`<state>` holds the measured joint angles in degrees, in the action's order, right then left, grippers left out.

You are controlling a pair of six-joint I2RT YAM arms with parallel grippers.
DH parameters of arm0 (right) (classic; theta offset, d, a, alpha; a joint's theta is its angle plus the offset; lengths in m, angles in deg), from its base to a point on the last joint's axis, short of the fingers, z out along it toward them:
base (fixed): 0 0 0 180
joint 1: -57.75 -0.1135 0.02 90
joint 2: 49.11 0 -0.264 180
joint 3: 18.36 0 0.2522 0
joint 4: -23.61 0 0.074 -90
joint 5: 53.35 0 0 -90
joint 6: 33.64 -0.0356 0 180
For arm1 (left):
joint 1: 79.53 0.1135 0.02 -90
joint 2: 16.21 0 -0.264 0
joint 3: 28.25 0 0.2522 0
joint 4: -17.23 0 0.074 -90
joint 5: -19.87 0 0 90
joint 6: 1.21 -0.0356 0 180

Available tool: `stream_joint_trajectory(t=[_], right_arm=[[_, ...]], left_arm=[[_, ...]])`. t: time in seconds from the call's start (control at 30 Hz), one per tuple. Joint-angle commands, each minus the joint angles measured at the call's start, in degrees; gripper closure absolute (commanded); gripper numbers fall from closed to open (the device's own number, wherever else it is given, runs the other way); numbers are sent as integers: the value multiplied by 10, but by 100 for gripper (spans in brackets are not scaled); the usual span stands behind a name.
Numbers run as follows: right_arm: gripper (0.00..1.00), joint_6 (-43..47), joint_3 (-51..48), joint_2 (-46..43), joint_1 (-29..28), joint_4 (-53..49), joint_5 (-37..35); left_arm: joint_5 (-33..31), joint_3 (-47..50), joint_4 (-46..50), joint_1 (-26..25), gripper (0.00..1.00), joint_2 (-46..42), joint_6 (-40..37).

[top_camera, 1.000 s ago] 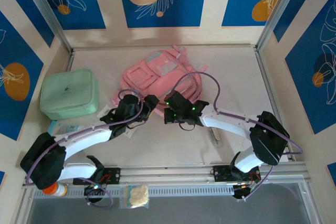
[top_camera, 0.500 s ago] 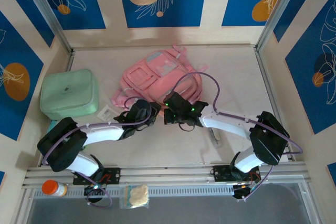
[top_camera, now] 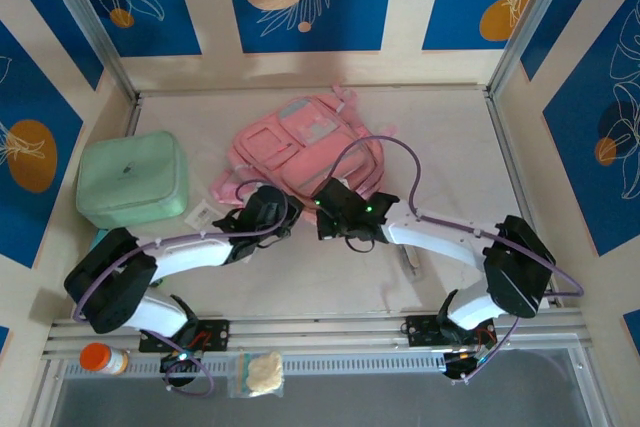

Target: Pack books, pencil case, and school supplies into a backpack

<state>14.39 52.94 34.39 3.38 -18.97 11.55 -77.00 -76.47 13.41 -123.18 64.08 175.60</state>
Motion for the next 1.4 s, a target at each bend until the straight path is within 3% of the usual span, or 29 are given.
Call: stream_joint_trajectory(t=[0.0, 0.27, 0.47, 0.63, 0.8, 1.07, 1.27, 1.37], right_arm=[[100, 1, -20, -57, 12, -84, -26], [100, 48, -50, -112, 72, -110, -3], [100, 82, -26, -84, 50, -66, 50], [100, 126, -14, -49, 53, 12, 141], [71, 166, 43, 7, 88, 18, 205], [56, 215, 56, 70, 86, 34, 208], [57, 247, 95, 130, 73, 30, 176], [62, 249, 103, 147, 68, 32, 162]], left_arm=[[-24, -11, 60, 54, 100, -31, -67], [92, -18, 82, 168, 100, -48, -144], [148, -64, 113, 216, 100, -44, -195], [153, -63, 115, 219, 100, -47, -196], [160, -59, 110, 220, 100, -45, -197], [160, -52, 101, 220, 100, -38, -189], [163, -36, 76, 220, 100, -38, -172], [163, -30, 69, 219, 100, -42, -169]])
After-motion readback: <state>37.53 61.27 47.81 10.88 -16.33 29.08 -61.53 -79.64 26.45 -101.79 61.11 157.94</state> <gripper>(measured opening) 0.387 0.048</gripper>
